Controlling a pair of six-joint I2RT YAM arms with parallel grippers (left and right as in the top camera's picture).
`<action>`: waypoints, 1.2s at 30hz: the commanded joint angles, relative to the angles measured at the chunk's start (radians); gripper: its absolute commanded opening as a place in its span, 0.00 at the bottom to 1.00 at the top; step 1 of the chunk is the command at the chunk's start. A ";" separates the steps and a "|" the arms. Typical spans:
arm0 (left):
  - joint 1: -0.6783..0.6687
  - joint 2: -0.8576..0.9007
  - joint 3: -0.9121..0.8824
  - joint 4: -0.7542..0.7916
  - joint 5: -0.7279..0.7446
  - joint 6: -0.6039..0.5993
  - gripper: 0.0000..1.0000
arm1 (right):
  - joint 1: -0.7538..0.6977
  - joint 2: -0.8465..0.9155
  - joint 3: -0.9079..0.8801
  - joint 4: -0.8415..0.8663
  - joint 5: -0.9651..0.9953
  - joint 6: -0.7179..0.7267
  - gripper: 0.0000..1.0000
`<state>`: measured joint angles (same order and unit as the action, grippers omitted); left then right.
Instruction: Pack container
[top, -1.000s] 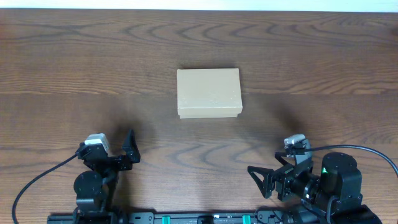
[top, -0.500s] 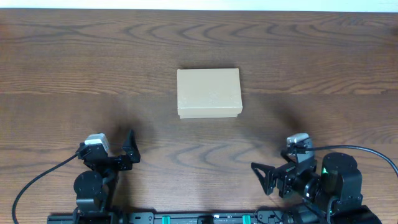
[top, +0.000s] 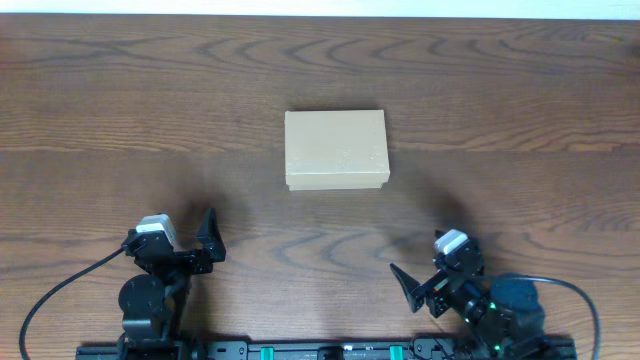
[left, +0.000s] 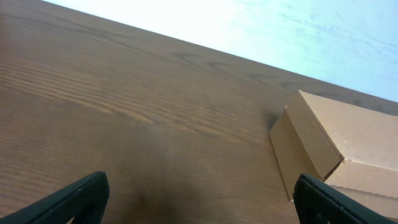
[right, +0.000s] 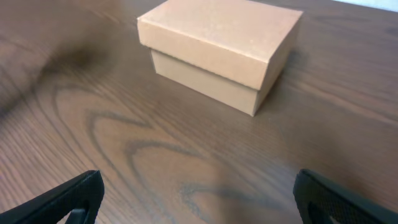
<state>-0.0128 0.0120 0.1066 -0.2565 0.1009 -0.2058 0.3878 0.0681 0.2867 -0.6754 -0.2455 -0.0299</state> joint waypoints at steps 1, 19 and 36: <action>0.006 -0.007 -0.026 -0.004 -0.006 0.007 0.95 | 0.028 -0.066 -0.079 0.040 0.001 -0.023 0.99; 0.006 -0.007 -0.026 -0.004 -0.006 0.007 0.95 | 0.050 -0.063 -0.134 0.104 -0.027 -0.001 0.99; 0.006 -0.007 -0.026 -0.004 -0.006 0.007 0.95 | 0.050 -0.063 -0.134 0.104 -0.027 -0.001 0.99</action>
<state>-0.0132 0.0120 0.1066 -0.2565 0.1005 -0.2058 0.4309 0.0151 0.1558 -0.5720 -0.2619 -0.0338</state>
